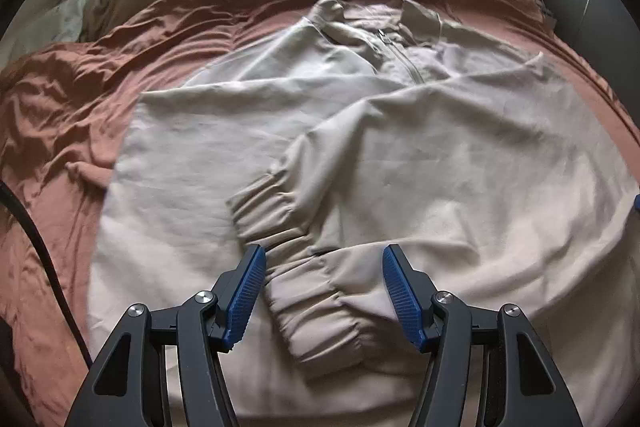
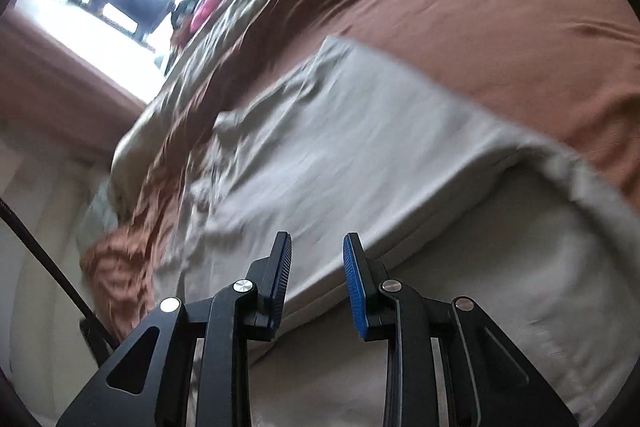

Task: Fold large clothes
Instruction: 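Lay the sleeve across the folded jacket with the right tool and release, then raise both tools away from the jacket and move them toward its hem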

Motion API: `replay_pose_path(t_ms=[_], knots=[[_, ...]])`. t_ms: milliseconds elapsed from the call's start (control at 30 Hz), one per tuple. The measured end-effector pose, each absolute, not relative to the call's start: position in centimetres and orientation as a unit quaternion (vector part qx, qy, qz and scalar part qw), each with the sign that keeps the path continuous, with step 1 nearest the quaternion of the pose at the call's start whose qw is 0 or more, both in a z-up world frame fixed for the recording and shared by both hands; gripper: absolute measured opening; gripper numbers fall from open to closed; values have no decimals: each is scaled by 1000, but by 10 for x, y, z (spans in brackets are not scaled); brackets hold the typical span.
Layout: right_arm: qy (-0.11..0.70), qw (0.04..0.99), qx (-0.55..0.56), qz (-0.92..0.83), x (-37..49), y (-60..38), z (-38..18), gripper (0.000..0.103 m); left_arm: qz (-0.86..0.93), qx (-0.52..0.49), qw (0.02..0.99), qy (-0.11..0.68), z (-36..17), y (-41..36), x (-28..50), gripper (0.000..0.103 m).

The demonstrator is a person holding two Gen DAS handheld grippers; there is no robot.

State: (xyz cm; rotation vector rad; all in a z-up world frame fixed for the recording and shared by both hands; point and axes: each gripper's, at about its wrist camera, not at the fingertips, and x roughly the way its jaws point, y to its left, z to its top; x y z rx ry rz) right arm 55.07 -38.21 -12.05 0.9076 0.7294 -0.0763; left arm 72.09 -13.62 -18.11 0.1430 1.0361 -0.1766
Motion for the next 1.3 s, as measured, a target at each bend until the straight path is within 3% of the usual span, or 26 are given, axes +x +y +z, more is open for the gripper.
replay_pose_path(t_ms=[367,767,833,900,967,1067,1300], knots=[[465,855,230,9,612,-307,-123,24,-73,72,839,534,-178,-114,700,65],[409,879,247,-1,536,-296,-69,25,-82,39,870,485,-88,-74,614,65],[414,877,243,0,521,-294,-65,31,-82,26,873,481,-77,-67,598,65],[412,880,236,-6,503,-295,-59,48,-85,13,877,473,-65,-62,579,65],[406,885,229,-7,483,-295,-49,55,-85,6,882,464,-55,-56,558,65],[404,887,221,-5,455,-292,-35,56,-79,-5,889,451,-43,-45,528,68],[374,903,213,-14,394,-281,-4,71,-73,-62,901,423,-30,-21,460,75]])
